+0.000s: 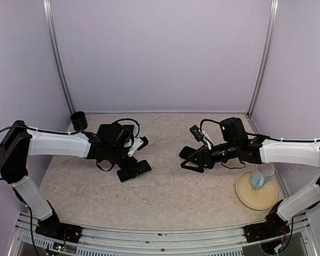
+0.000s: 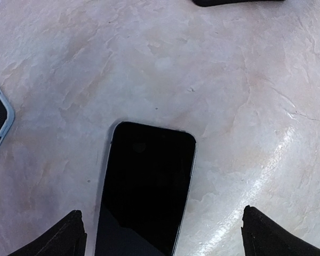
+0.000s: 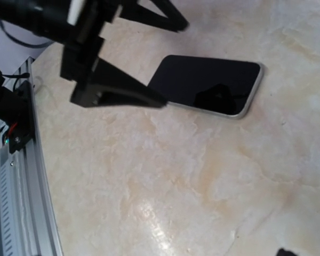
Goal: Put the phone into the phone case
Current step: Pick up the phone from the center of the board.
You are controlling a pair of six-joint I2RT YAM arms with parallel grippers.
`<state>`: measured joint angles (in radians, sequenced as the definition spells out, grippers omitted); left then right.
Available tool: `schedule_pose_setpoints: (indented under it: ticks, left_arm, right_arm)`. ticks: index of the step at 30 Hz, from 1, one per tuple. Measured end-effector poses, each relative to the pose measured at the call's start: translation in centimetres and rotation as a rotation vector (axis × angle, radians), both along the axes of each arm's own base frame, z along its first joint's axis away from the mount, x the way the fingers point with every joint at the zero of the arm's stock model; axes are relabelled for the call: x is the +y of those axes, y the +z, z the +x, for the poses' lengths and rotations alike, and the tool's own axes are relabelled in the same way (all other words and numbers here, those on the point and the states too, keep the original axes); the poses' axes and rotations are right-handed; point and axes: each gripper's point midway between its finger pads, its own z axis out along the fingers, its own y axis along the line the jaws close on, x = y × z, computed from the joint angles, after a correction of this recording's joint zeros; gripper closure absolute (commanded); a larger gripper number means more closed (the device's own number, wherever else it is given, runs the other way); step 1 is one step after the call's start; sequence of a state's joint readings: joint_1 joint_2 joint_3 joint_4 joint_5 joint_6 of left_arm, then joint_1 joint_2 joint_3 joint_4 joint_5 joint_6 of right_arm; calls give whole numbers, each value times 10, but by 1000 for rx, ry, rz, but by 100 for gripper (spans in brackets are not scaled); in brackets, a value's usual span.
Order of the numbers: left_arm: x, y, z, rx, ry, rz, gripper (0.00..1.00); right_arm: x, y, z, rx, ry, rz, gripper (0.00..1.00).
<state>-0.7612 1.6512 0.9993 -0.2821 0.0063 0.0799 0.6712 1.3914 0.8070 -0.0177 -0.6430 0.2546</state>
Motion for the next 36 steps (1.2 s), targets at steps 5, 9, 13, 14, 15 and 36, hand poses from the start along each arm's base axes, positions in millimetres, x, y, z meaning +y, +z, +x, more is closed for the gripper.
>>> schedule_pose_setpoints:
  ticks: [5, 9, 13, 14, 15, 36]
  left_arm:
    - [-7, -14, 1, 32, -115, 26, 1]
    - [4, -24, 6, 86, -139, 9, 1]
    - [14, -23, 15, 78, -134, 10, 1]
    - [14, -23, 15, 77, -140, 9, 1]
    - [14, -23, 15, 78, -146, 6, 1]
    - [8, -59, 9, 106, -177, 93, 6]
  right_arm:
    - [0, 2, -1, -2, 5, 6, 7]
    - [0, 3, -2, -4, 7, 9, 7]
    - [0, 4, -2, -4, 7, 10, 7]
    - [0, 4, -2, -3, 8, 10, 7]
    - [0, 4, -2, -4, 8, 10, 7]
    - [0, 7, -3, -9, 10, 16, 7]
